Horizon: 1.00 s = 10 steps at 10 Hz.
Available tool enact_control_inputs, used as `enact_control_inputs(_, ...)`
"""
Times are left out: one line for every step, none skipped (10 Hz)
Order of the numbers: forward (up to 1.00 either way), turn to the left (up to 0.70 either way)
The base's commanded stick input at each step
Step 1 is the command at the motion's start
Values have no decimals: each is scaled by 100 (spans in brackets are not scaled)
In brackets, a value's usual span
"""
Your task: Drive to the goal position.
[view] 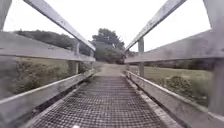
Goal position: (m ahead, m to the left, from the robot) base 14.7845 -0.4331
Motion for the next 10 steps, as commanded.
enact_control_inputs(60,0)
enact_control_inputs(60,0)
enact_control_inputs(60,0)
enact_control_inputs(60,-3)
enact_control_inputs(60,-15)
enact_control_inputs(60,-15)
enact_control_inputs(60,-15)
enact_control_inputs(60,-12)
enact_control_inputs(60,-6)
enact_control_inputs(60,-2)
